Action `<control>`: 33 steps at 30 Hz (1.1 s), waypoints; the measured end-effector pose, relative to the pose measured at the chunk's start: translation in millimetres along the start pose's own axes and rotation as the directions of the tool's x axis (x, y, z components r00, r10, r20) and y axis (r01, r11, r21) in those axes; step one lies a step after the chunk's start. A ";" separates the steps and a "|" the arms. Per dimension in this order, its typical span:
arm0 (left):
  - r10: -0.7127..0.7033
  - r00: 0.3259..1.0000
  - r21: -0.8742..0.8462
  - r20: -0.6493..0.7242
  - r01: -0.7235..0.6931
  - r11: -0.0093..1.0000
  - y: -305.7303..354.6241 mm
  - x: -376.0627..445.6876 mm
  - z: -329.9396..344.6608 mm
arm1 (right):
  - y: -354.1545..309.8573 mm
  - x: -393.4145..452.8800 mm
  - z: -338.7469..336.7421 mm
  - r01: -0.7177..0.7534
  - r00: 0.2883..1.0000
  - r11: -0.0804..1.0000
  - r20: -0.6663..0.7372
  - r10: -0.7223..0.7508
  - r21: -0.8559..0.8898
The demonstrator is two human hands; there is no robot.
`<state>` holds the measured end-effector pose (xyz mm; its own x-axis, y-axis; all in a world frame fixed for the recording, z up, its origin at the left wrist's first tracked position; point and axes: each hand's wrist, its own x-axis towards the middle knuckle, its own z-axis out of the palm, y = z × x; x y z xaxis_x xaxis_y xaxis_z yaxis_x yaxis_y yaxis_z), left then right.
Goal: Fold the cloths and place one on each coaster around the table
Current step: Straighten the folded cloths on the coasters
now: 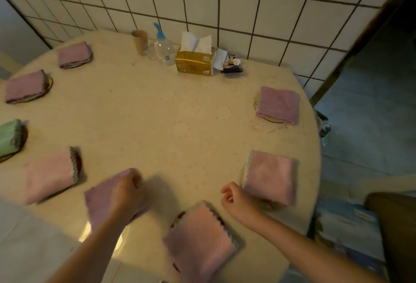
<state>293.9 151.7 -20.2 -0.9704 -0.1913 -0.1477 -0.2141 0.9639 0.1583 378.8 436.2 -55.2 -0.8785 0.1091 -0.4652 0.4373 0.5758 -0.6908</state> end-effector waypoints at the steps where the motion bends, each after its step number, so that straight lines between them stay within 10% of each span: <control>1: -0.013 1.000 -0.021 0.003 0.013 1.000 -20.6 6.5 -0.2 | -2.7 -5.2 15.5 -0.048 0.998 0.999 0.044 0.049 -0.013; 16: -0.242 0.879 -0.392 0.411 0.410 0.824 -149.5 47.7 12.6 | -40.2 -35.6 73.9 -0.394 0.918 0.849 -0.198 0.344 -0.353; 23: -0.228 0.857 -0.462 0.462 0.452 0.763 -136.0 37.3 10.5 | -56.8 -43.0 76.3 -0.475 0.880 0.854 -0.118 0.460 -0.210; 33: 0.192 0.761 -0.782 0.619 0.577 0.237 -139.5 49.9 -3.3 | -63.7 -68.0 54.8 -0.488 0.869 0.763 0.311 0.383 0.424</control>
<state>275.0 7.1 -46.4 -0.7103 0.1539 -0.6869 -0.6979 -0.0264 0.7158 421.3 347.7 -9.9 -0.5362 0.0633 -0.8417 0.8441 0.0423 -0.5345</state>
